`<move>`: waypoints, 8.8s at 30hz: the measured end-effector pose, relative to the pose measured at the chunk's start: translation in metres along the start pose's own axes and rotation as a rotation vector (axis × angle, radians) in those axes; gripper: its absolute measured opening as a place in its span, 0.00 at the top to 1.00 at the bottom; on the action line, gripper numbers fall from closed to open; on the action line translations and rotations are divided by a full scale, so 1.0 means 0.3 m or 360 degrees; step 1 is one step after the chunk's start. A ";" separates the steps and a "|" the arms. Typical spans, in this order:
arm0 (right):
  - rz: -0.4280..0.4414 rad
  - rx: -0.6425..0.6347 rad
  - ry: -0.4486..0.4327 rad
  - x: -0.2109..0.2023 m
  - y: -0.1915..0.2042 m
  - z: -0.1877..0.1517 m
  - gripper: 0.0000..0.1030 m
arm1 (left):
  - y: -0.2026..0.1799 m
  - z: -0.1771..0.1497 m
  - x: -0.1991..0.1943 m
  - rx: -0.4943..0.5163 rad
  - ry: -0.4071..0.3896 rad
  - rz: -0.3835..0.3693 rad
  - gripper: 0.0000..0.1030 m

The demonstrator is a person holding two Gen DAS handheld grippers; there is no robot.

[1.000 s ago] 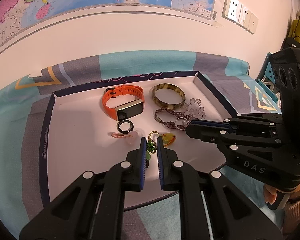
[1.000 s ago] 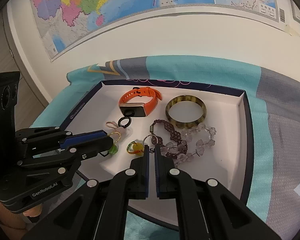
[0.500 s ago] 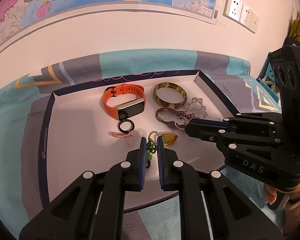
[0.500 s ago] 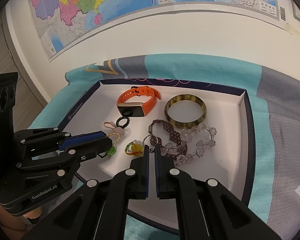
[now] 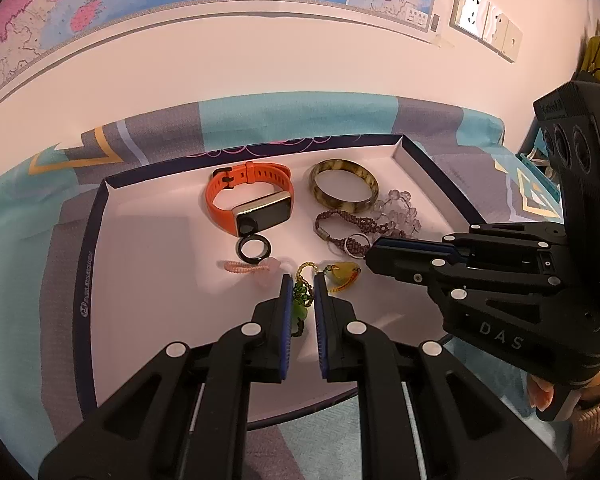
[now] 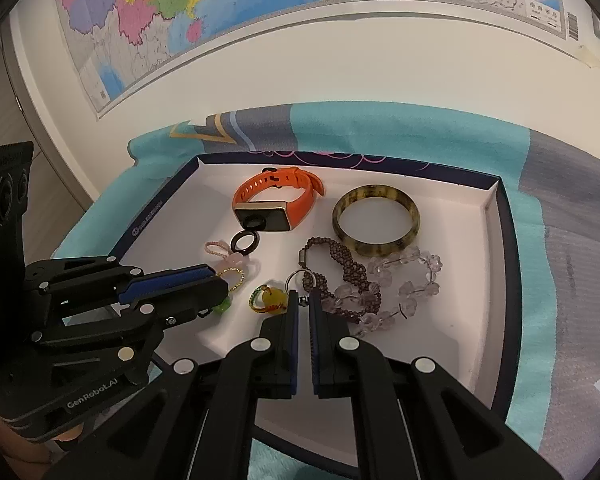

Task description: Organize jewelry

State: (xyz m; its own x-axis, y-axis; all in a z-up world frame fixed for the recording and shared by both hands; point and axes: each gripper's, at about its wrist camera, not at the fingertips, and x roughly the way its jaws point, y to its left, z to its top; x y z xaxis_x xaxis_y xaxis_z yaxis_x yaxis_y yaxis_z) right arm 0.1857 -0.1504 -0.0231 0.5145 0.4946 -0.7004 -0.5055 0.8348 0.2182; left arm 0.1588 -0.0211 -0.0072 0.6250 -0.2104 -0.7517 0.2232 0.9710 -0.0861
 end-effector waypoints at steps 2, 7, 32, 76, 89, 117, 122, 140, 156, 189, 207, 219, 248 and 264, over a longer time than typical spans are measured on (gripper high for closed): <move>-0.0001 0.0002 0.0007 0.008 -0.002 -0.001 0.97 | 0.000 0.000 0.002 0.0000 0.0003 0.0002 0.90; -0.0005 -0.0002 0.0018 0.020 0.000 -0.001 0.96 | -0.002 -0.004 0.011 0.0008 0.0016 0.0003 0.89; -0.0118 -0.0027 -0.0213 -0.201 0.055 -0.131 0.35 | -0.007 -0.101 -0.232 -0.0035 -0.0242 0.0032 0.17; -0.0325 0.0013 -0.0223 -0.298 0.187 -0.393 0.07 | -0.032 -0.363 -0.360 -0.0200 -0.0212 0.0382 0.06; -0.0314 0.0030 -0.0211 -0.296 0.184 -0.402 0.07 | -0.037 -0.371 -0.363 -0.0190 -0.0201 0.0392 0.06; -0.0312 0.0051 -0.0211 -0.296 0.178 -0.412 0.07 | -0.042 -0.380 -0.363 -0.0178 -0.0193 0.0405 0.06; -0.0309 0.0059 -0.0209 -0.295 0.176 -0.414 0.07 | -0.042 -0.379 -0.359 -0.0180 -0.0188 0.0404 0.06; -0.0304 0.0072 -0.0201 -0.290 0.168 -0.413 0.07 | -0.043 -0.380 -0.351 -0.0180 -0.0176 0.0397 0.06; -0.0296 0.0075 -0.0188 -0.283 0.165 -0.412 0.07 | -0.038 -0.378 -0.346 -0.0181 -0.0165 0.0404 0.06; -0.0294 0.0094 -0.0186 -0.278 0.155 -0.414 0.07 | -0.039 -0.386 -0.333 -0.0189 -0.0146 0.0402 0.06; -0.0292 0.0101 -0.0187 -0.280 0.153 -0.414 0.07 | -0.042 -0.389 -0.332 -0.0188 -0.0143 0.0403 0.06; -0.0295 0.0103 -0.0181 -0.281 0.153 -0.414 0.07 | -0.043 -0.388 -0.331 -0.0191 -0.0141 0.0401 0.06; -0.0291 0.0103 -0.0185 -0.278 0.147 -0.411 0.07 | -0.043 -0.389 -0.326 -0.0193 -0.0136 0.0398 0.06; -0.0293 0.0086 -0.0178 -0.281 0.138 -0.407 0.07 | -0.057 -0.381 -0.328 -0.0175 -0.0145 0.0343 0.06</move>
State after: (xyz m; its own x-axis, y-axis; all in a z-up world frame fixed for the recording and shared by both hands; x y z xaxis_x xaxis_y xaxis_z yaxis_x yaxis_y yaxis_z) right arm 0.0369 -0.1870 -0.0381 0.6701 0.3538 -0.6525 -0.3596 0.9238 0.1316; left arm 0.0079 -0.0039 -0.0064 0.7153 -0.0017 -0.6988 -0.0022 1.0000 -0.0046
